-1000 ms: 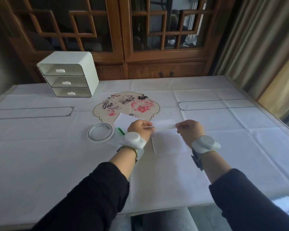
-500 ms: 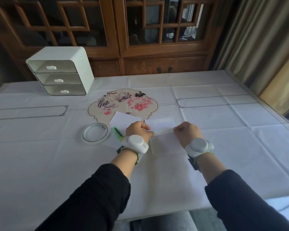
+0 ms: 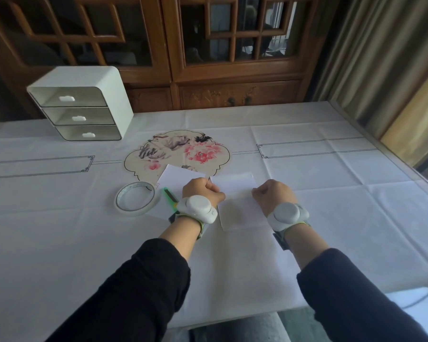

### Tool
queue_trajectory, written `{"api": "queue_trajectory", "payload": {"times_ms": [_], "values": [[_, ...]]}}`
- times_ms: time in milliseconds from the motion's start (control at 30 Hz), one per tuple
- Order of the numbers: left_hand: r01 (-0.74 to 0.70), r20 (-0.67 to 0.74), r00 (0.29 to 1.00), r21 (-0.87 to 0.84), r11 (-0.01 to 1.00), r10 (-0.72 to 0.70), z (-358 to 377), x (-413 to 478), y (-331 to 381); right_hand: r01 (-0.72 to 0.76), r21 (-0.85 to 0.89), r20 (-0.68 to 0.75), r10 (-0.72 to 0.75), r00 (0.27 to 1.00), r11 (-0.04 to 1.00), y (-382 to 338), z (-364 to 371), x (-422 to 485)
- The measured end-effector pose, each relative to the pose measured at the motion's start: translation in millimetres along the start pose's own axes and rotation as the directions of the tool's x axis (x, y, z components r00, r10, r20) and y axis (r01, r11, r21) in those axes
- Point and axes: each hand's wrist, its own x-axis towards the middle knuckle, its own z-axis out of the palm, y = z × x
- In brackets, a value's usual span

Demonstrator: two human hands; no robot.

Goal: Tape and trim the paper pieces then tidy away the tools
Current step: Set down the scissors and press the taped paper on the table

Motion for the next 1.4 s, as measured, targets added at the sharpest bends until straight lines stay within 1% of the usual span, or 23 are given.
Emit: {"api": "queue_trajectory", "payload": {"times_ms": [200, 300, 400, 600, 667, 733, 833, 933, 1033, 1133, 1300, 1400], "values": [[-0.057, -0.036, 0.998, -0.003, 0.998, 0.057, 4.8, -1.3, -2.0, -0.02, -0.012, -0.006, 0.02, 1.0, 1.0, -1.6, 0.7, 0.3], [-0.084, -0.033, 0.996, 0.021, 0.996, 0.085, 6.1, -1.6, -3.5, -0.028, -0.026, -0.018, 0.027, 0.999, 0.999, -2.0, 2.5, 1.3], [-0.101, -0.02, 0.995, 0.036, 0.994, 0.102, 4.6, -0.9, -6.1, -0.025, -0.004, -0.037, 0.025, 0.999, 1.0, -2.0, 3.8, 2.5], [-0.061, 0.009, 0.998, 0.054, 0.997, 0.061, 0.6, 5.0, -7.8, -0.022, 0.031, -0.078, 0.025, 0.997, 0.999, 2.5, 4.4, -3.0], [-0.046, -0.008, 0.999, 0.041, 0.998, 0.047, 1.5, 5.8, -8.9, -0.04, 0.017, -0.089, 0.041, 0.995, 0.999, -0.5, 7.1, -4.3], [-0.05, -0.016, 0.999, 0.02, 0.999, 0.05, 1.9, 4.6, -8.5, -0.053, -0.033, -0.088, 0.05, 0.995, 0.998, -5.0, 10.6, -4.9], [-0.075, -0.008, 0.997, 0.017, 0.997, 0.076, 4.1, 4.3, -8.8, -0.035, -0.098, -0.074, 0.028, 0.997, 0.995, -8.7, 13.4, -6.2], [-0.089, -0.014, 0.996, 0.05, 0.995, 0.09, 6.0, 4.4, -9.4, -0.034, -0.058, -0.048, 0.031, 0.998, 0.998, -6.3, 9.1, -7.1], [-0.107, -0.021, 0.994, 0.051, 0.993, 0.109, 5.9, 5.2, -10.7, -0.04, 0.036, -0.025, 0.041, 0.999, 0.999, -0.6, 4.4, -4.3], [-0.115, -0.025, 0.993, 0.048, 0.992, 0.116, 5.4, 5.5, -12.5, -0.042, 0.087, -0.054, 0.047, 0.997, 0.995, 4.5, 4.5, 0.7], [-0.12, -0.041, 0.992, 0.049, 0.992, 0.122, 6.4, 5.0, -15.7, -0.044, 0.102, -0.07, 0.051, 0.996, 0.994, 7.7, 5.1, 1.1], [-0.127, -0.008, 0.992, 0.074, 0.989, 0.128, 3.5, 3.6, -12.3, -0.04, 0.054, -0.087, 0.045, 0.995, 0.998, 3.3, 7.0, -1.2]]}}
